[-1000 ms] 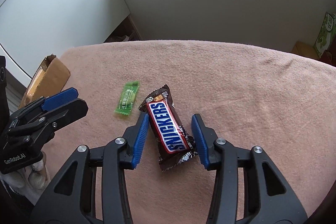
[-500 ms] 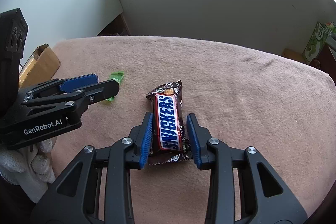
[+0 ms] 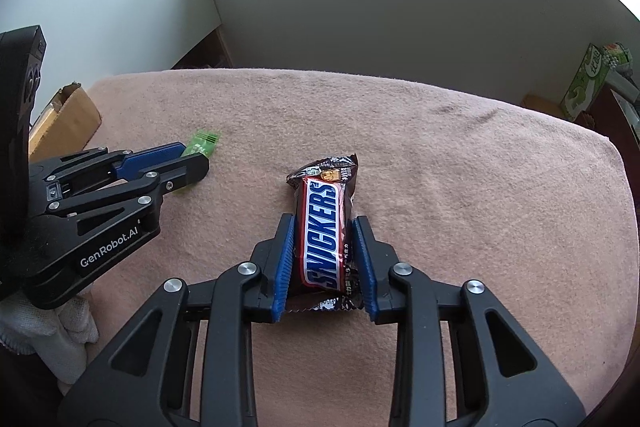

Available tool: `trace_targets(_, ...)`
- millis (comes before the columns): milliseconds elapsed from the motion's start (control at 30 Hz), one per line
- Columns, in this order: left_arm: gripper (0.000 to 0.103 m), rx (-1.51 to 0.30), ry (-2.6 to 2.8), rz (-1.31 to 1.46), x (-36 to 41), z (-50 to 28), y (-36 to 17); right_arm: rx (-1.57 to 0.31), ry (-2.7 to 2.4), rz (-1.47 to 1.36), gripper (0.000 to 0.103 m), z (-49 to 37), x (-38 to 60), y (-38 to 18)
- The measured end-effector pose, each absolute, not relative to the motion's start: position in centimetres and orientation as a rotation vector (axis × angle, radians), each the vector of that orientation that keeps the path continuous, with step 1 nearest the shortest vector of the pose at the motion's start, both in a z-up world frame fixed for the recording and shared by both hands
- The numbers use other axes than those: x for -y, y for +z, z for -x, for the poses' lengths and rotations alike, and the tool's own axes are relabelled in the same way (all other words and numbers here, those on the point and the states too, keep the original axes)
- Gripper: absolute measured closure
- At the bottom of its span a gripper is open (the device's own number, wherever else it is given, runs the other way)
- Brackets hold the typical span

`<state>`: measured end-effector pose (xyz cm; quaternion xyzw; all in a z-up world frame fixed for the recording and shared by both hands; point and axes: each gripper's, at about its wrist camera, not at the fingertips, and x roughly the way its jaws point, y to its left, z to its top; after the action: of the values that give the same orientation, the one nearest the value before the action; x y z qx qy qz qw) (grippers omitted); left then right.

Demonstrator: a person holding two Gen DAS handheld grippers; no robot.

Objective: Organize snacks
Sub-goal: 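Grasp the Snickers bar with right tool while left tool grasps the green candy, then lift and carry the Snickers bar and green candy over the box with both tools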

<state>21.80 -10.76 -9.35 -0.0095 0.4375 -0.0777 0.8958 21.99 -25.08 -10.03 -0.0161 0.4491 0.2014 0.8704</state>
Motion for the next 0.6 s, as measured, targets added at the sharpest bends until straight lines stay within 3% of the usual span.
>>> trace_targets(333, 0.084, -0.845, -0.170, 0.028, 9.1, -19.2, -6.9, -0.900, 0.391, -0.008, 0.073, -21.0, 26.5, -8.4)
trace_targets(600, 0.084, -0.745, -0.151, 0.022, 6.2, -15.0, -3.3, -0.806, 0.443, -0.005, 0.073, -19.4, 24.3, -4.0)
